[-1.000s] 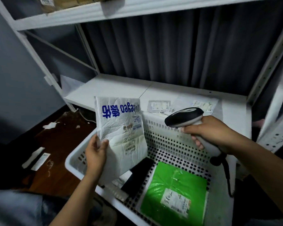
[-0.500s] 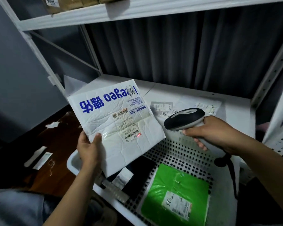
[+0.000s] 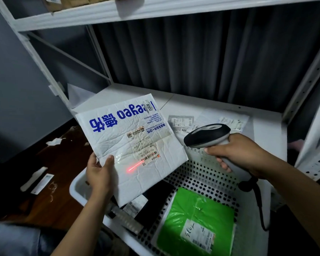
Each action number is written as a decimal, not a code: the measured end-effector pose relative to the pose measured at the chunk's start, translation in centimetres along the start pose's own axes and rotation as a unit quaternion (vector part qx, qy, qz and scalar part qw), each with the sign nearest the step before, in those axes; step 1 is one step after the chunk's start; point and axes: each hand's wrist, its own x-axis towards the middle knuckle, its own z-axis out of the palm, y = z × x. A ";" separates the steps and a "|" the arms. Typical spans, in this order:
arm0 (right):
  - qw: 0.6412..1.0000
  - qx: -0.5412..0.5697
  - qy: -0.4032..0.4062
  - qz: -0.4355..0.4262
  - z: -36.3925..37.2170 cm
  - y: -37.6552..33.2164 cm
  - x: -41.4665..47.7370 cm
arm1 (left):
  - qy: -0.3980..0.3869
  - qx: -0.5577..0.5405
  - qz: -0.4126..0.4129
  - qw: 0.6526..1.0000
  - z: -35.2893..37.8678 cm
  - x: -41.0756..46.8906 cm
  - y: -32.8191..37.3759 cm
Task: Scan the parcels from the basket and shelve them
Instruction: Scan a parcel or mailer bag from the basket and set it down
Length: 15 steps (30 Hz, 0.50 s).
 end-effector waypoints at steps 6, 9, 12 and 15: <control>0.998 -0.004 0.058 0.012 -3.1 0.2 1.1 | -0.010 -0.063 -0.035 0.997 4.5 0.8 -0.8; 0.988 -0.002 0.153 0.016 -6.5 0.9 2.3 | -0.051 -0.061 -0.043 0.996 9.6 1.3 -1.2; 0.968 0.027 0.247 0.036 -9.3 2.6 3.7 | -0.083 -0.067 -0.072 0.992 15.9 1.6 -1.5; 0.951 0.059 0.299 0.056 -11.3 4.2 4.8 | -0.088 -0.046 -0.092 0.991 22.8 1.0 -2.4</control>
